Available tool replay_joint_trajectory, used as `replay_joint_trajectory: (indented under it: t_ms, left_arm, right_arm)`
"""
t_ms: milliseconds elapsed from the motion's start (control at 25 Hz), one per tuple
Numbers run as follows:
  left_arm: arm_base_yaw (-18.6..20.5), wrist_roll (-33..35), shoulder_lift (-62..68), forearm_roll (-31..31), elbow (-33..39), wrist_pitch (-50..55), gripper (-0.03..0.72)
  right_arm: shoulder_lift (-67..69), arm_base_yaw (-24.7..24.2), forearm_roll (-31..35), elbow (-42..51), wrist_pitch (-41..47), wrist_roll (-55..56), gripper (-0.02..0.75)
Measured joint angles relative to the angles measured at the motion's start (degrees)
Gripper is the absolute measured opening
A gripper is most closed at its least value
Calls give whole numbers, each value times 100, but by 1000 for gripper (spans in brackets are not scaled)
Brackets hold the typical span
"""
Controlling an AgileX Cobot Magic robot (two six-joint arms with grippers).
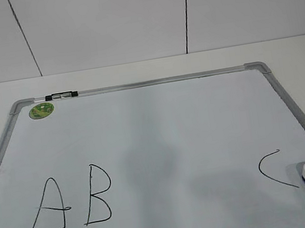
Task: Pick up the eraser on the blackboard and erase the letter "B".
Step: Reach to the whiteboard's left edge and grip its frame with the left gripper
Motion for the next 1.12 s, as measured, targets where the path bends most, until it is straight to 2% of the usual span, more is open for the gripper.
replay_joint_trajectory:
  t_ms: [600, 920, 1120]
  left_arm:
    - [0, 0, 0, 0, 0, 0, 245]
    - [0, 0, 128, 89, 0, -15, 245]
    - [0, 0, 1053, 179, -287, -29, 245]
  right_arm:
    - [0, 0, 46, -21, 97, 0, 551]
    - [934, 0, 761, -179, 160, 201, 551]
    - [1657, 0, 1006, -370, 160, 225, 551]
